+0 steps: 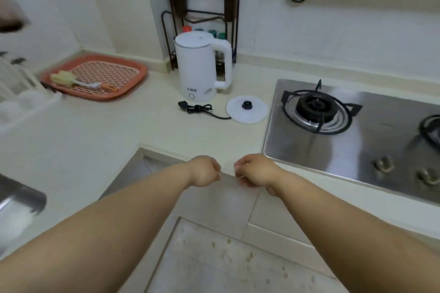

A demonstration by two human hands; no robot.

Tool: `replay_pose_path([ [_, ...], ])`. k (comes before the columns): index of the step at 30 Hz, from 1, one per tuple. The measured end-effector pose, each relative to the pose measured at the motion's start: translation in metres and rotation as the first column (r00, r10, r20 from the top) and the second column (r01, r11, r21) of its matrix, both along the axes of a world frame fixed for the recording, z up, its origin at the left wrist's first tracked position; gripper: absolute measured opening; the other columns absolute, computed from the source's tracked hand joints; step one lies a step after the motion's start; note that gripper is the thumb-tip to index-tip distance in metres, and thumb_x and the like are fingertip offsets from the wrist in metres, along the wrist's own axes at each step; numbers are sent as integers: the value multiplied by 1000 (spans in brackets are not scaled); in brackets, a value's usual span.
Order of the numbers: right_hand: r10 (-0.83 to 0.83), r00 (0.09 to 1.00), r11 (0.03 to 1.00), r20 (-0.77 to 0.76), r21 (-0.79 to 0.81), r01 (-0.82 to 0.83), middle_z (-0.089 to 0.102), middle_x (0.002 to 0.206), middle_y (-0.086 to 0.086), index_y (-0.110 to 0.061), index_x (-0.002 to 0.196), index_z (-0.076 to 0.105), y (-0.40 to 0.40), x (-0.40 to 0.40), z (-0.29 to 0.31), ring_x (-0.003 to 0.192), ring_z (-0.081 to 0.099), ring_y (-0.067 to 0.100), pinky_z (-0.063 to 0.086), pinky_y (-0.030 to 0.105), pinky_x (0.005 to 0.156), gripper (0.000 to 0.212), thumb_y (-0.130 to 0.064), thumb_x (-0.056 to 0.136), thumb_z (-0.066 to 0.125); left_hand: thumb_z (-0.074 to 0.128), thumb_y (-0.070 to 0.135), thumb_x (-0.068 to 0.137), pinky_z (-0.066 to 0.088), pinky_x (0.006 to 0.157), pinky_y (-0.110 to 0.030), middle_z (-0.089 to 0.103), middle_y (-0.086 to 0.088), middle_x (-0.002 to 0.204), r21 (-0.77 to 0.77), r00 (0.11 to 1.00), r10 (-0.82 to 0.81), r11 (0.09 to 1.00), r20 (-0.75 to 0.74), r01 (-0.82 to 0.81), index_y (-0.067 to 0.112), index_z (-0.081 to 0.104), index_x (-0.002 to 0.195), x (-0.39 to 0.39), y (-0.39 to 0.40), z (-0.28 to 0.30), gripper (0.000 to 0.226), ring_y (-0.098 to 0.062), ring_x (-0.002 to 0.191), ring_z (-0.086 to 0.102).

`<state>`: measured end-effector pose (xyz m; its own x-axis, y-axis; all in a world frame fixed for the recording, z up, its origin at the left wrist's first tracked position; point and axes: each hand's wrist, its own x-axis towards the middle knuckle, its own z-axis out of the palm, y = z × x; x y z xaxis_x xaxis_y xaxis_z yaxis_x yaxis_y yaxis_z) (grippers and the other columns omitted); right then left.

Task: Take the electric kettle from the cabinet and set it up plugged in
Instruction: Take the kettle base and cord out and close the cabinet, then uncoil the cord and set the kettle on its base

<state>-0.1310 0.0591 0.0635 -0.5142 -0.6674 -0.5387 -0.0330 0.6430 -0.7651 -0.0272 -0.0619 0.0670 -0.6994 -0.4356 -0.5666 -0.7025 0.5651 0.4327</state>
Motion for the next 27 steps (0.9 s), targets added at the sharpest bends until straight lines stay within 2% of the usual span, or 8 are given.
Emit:
replay_pose_path([
  [3,-36,996,999,-78,-27,34,62,88,9,-5,98,65,5,-29,38,74,57,20,45,26,63,18,-13,89,52,51,25,92,40,98,-23,56,-6,135,-143,998,-25,990,-56,17,14,53,131,-7,-4,36,41,-22,124,52],
  [8,-88,990,996,-110,-31,85,63,90,12,-7,90,61,0,-66,70,73,55,22,49,34,74,11,-10,88,52,46,27,94,35,103,-24,52,-2,138,-315,994,-106,945,-33,90,17,50,133,-21,-25,69,41,-20,128,46],
  [14,45,965,997,-257,67,-28,56,86,13,12,112,58,-33,-82,61,78,53,23,40,30,71,35,-12,87,51,46,29,94,34,104,-24,45,-3,145,-343,997,-69,938,-29,55,17,45,137,-44,-75,64,45,-21,132,43],
  [17,103,952,992,-288,100,-77,58,92,27,14,116,53,-61,-93,54,84,59,37,37,29,72,41,-14,86,53,45,25,94,36,99,-24,46,-7,142,-351,998,-61,935,-27,48,14,45,135,-64,-110,48,43,-24,129,44],
  [20,62,966,994,-249,108,-36,52,85,21,13,119,49,-101,-112,43,75,51,25,38,28,69,43,-10,84,52,45,20,91,40,97,-29,53,-9,133,-343,998,-45,939,-46,26,14,47,131,-89,-153,28,40,-27,120,50],
  [23,56,978,991,-199,127,-31,56,90,22,7,117,56,-138,-126,35,75,51,22,44,30,70,38,-9,84,53,50,21,88,40,105,-33,51,-8,138,-342,996,-28,940,-81,-1,17,47,134,-105,-186,12,46,-28,126,47],
  [25,62,985,994,-162,98,-47,58,97,4,-7,119,58,-160,-131,31,82,56,19,48,26,75,34,-10,85,55,52,23,87,36,109,-32,46,-5,143,-336,995,-44,942,-88,12,20,43,138,-113,-205,1,52,-25,132,42],
  [27,73,985,995,-158,72,-62,55,110,-2,-14,127,54,-179,-136,27,99,58,18,50,27,88,41,-13,86,57,55,27,88,35,108,-30,47,-3,143,-331,993,-88,942,-77,57,21,44,137,-122,-222,-7,51,-24,132,43],
])
